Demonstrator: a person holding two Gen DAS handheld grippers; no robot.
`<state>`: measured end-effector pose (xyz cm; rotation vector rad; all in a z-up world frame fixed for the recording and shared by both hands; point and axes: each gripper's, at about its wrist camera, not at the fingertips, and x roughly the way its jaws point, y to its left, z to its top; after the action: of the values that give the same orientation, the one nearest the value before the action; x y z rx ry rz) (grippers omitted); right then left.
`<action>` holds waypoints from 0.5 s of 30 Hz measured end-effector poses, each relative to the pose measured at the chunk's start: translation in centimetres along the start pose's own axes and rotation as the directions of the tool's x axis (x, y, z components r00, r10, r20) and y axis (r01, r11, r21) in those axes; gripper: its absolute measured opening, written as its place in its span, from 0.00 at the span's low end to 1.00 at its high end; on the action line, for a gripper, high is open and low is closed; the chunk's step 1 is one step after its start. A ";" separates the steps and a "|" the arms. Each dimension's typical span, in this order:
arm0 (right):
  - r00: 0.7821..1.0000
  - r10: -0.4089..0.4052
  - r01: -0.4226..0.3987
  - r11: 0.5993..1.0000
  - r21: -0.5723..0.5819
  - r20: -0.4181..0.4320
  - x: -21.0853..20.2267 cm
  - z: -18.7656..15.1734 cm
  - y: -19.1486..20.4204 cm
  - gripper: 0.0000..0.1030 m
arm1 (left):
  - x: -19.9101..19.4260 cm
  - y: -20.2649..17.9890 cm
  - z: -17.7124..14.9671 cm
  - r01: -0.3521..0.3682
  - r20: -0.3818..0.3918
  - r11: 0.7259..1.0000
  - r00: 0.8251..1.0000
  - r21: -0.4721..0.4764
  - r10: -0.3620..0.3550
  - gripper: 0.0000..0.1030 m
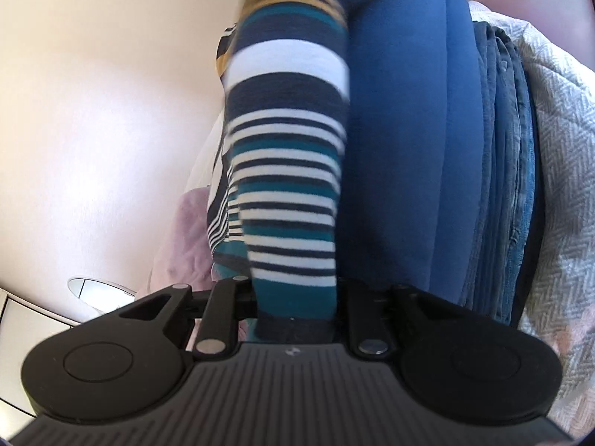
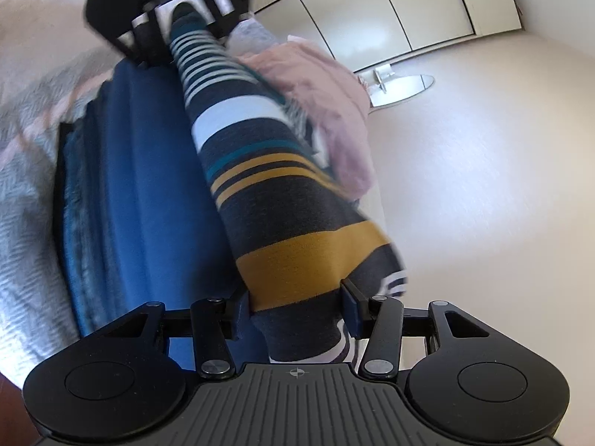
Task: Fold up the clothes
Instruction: 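Lower the folded sweater onto the blue clothes stack with both tools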
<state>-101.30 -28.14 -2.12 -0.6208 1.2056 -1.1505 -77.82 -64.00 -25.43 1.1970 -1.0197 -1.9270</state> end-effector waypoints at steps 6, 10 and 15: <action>1.000 -0.019 0.019 0.999 0.044 -0.007 -4.2 0.2 -1.0 0.41 | 0.2 -0.5 -0.7 0.004 0.033 0.999 0.999 0.045 -0.006 0.15; 0.997 -0.028 0.023 0.997 -0.080 -0.070 -4.8 -1.8 2.7 0.49 | 0.7 -0.6 -0.5 -0.001 0.029 0.998 1.000 0.064 -0.001 0.15; 0.996 -0.085 0.083 0.991 -0.105 -0.017 -6.6 -2.6 0.2 0.86 | 1.5 -0.6 -0.3 -0.004 0.023 0.998 1.000 0.060 0.002 0.15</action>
<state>-103.32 -21.53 -0.52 -0.7457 1.2742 -1.1721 -78.23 -65.06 -26.63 1.2082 -1.0978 -1.9241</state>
